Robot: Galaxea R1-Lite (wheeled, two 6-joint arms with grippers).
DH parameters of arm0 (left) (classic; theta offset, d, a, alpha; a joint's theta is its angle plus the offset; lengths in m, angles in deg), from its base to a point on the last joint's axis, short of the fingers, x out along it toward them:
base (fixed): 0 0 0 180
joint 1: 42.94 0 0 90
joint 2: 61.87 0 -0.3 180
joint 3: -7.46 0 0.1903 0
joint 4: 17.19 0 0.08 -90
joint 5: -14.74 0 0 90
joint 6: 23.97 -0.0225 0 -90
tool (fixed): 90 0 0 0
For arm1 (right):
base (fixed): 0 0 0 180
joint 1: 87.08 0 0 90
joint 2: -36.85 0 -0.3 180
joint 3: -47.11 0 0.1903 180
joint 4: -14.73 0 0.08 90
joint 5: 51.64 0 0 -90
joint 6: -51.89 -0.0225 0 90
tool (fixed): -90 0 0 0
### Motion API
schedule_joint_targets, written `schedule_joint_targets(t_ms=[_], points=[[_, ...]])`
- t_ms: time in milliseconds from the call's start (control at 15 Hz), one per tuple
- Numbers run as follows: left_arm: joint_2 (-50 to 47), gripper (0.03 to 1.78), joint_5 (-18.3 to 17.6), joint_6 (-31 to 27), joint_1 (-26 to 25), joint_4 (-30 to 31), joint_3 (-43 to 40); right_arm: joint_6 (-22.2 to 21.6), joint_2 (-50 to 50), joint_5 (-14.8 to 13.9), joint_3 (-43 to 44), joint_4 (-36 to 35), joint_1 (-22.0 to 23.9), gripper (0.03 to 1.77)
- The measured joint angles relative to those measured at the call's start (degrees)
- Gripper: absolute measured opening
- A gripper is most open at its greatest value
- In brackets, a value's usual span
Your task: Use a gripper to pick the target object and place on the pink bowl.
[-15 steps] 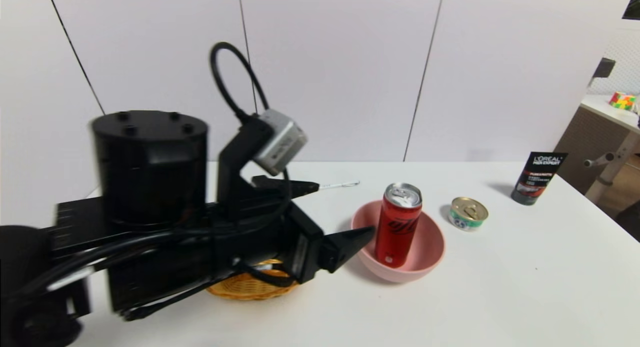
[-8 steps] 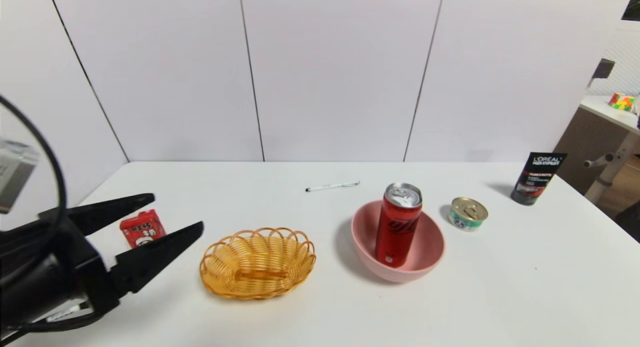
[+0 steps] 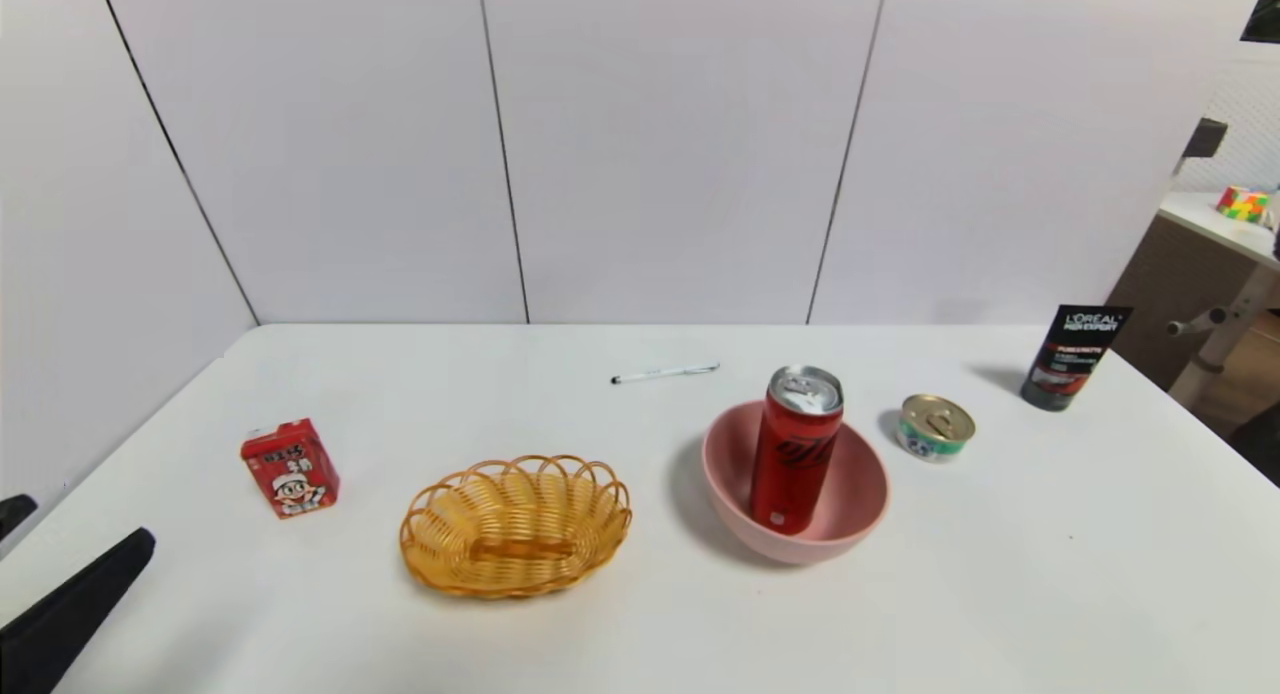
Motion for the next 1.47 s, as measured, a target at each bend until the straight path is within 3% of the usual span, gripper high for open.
schedule_joint_targets(t_ms=[333, 667, 933, 1133, 1467], points=[[-11.2, 1.69, 0.0, -0.4, -4.1, -1.8, -8.4, 0.0, 0.0, 0.0, 0.0, 0.0, 0.0, 1.71], [-21.7, 1.69, 0.0, -1.1, -6.3, -13.1, -10.4, 0.0, 0.0, 0.0, 0.0, 0.0, 0.0, 1.71], [-29.1, 1.69, 3.5, -0.2, -6.8, -22.4, -10.5, 0.0, 0.0, 0.0, 0.0, 0.0, 0.0, 1.71], [-30.5, 1.69, 6.0, 4.5, -6.8, -23.7, -10.5, 0.0, 0.0, 0.0, 0.0, 0.0, 0.0, 1.71], [-30.8, 1.69, 7.5, 4.6, -6.8, -23.9, -10.5, 0.0, 0.0, 0.0, 0.0, 0.0, 0.0, 1.71]])
